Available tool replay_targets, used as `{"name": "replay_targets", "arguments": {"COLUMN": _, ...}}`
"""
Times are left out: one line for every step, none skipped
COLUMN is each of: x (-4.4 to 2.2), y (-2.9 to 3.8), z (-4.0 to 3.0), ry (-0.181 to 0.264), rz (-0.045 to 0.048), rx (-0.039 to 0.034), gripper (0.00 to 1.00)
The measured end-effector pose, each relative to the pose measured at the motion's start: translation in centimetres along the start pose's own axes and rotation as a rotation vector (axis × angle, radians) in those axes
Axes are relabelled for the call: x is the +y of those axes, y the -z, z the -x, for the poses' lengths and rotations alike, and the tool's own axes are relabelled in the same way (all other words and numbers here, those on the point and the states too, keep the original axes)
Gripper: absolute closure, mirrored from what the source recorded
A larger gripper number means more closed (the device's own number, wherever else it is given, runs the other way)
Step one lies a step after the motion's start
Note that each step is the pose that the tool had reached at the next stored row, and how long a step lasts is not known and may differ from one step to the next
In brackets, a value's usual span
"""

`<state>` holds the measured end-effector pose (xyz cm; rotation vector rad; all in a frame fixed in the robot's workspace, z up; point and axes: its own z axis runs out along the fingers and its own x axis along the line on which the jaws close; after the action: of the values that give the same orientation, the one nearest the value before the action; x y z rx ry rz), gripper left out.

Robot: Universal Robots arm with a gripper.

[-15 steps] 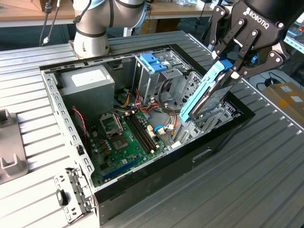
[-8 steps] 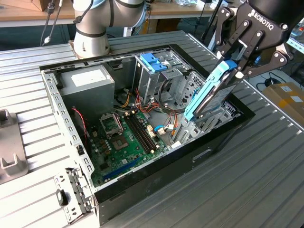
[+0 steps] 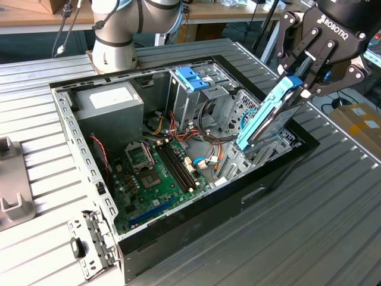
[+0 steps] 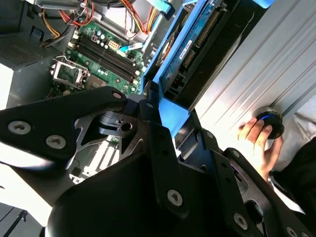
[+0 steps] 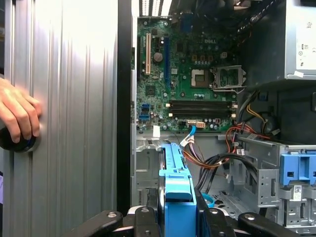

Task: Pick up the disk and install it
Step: 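Insert the disk into the insertion slot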

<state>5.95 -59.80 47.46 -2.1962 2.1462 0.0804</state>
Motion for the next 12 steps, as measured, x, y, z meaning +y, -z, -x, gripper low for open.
{"name": "replay_targets", "arguments": {"x": -0.16, "y": -0.05, "z": -0.01, "ry": 0.000, "rz": 0.0000, "rx": 0.0000, "gripper": 0.63}}
{"name": "replay_targets", "arguments": {"x": -0.30, "y": -0.09, "z": -0.01, "ry": 0.000, "rz": 0.0001, "rx": 0.0000, "gripper": 0.63}}
{"name": "replay_targets", "arguments": {"x": -0.45, "y": -0.13, "z": -0.02, "ry": 0.000, "rz": 0.0001, "rx": 0.0002, "gripper": 0.63}}
{"name": "replay_targets", "arguments": {"x": -0.56, "y": -0.17, "z": -0.03, "ry": 0.000, "rz": 0.0001, "rx": 0.0004, "gripper": 0.63}}
{"name": "replay_targets", "arguments": {"x": -0.69, "y": -0.22, "z": -0.03, "ry": 0.000, "rz": 0.0001, "rx": 0.0007, "gripper": 0.63}}
{"name": "replay_targets", "arguments": {"x": -0.81, "y": -0.27, "z": -0.04, "ry": 0.000, "rz": 0.0002, "rx": 0.0008, "gripper": 0.63}}
{"name": "replay_targets", "arguments": {"x": -0.90, "y": -0.32, "z": -0.03, "ry": 0.000, "rz": 0.0001, "rx": 0.0010, "gripper": 0.63}}
{"name": "replay_targets", "arguments": {"x": -0.97, "y": -0.38, "z": 0.00, "ry": 0.000, "rz": 0.0002, "rx": 0.0013, "gripper": 0.63}}
{"name": "replay_targets", "arguments": {"x": -0.98, "y": -0.43, "z": 0.06, "ry": 0.000, "rz": 0.0002, "rx": 0.0015, "gripper": 0.63}}
{"name": "replay_targets", "arguments": {"x": -0.99, "y": -0.49, "z": 0.16, "ry": 0.000, "rz": 0.0002, "rx": 0.0016, "gripper": 0.63}}
{"name": "replay_targets", "arguments": {"x": -1.01, "y": -0.55, "z": 0.28, "ry": 0.000, "rz": 0.0002, "rx": 0.0016, "gripper": 0.63}}
{"name": "replay_targets", "arguments": {"x": -1.18, "y": -0.87, "z": 0.33, "ry": 0.001, "rz": 0.0003, "rx": 0.0055, "gripper": 0.63}}
